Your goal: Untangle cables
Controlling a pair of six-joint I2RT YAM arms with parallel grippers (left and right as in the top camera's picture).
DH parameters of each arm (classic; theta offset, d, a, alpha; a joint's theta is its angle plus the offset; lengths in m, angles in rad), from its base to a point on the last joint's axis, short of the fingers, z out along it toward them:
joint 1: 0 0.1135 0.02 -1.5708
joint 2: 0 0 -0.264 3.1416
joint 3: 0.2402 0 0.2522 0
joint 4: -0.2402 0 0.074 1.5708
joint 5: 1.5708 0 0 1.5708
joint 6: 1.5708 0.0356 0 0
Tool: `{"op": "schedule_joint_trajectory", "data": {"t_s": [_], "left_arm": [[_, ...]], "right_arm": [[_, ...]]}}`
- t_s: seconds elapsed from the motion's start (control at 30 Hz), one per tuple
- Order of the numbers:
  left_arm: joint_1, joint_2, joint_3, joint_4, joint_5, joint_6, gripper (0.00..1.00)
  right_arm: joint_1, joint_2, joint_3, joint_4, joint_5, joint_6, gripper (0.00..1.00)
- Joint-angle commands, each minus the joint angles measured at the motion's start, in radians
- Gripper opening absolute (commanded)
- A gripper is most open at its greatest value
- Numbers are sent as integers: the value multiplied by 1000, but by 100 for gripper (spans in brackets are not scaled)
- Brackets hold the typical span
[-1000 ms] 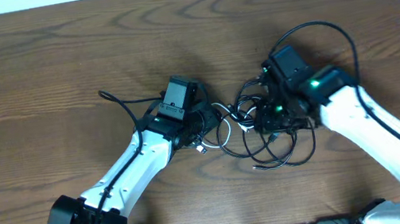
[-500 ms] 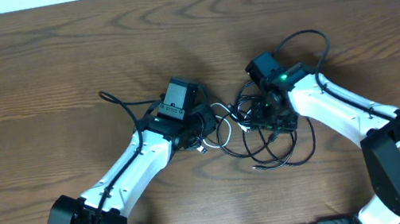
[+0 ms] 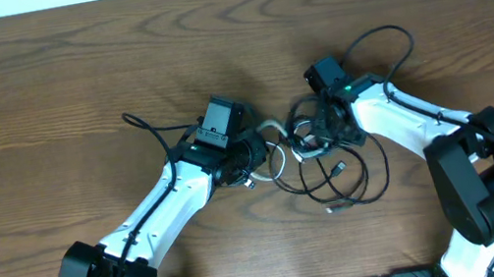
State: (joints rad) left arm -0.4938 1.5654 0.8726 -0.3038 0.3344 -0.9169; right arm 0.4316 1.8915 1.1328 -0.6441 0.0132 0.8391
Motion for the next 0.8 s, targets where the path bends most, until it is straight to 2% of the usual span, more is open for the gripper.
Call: {"op": "schedule_joint_trajectory", "data": {"t_s": [0.0,0.13,0.23,0.47,0.6,0.67,0.73,0.77], "left_arm": [[-1,3,10,-8,16,13,8],[0,3,10,15,103,193,9],[3,2,10,31,204,364,9],[65,-49,10,201,657,564,10],[71,-77,10,341,722,536,21],[57,-79,10,393,720,478,30],[42,-79,10,428,712,394,43],[34,-79,10,432,688,344,44]], "right_arm": [[-1,80,-35,-6,-48,-66,1],[-23,-46,-34,2,-182,-237,1],[-55,-204,-34,-3,-329,-449,1],[-171,-531,-34,-152,-701,-792,1],[-204,-618,-34,-222,-842,-803,1],[-202,-634,-34,-241,-874,-803,1],[-199,-637,-34,-251,-880,-803,1],[-198,-637,-34,-252,-880,-803,1]]}}
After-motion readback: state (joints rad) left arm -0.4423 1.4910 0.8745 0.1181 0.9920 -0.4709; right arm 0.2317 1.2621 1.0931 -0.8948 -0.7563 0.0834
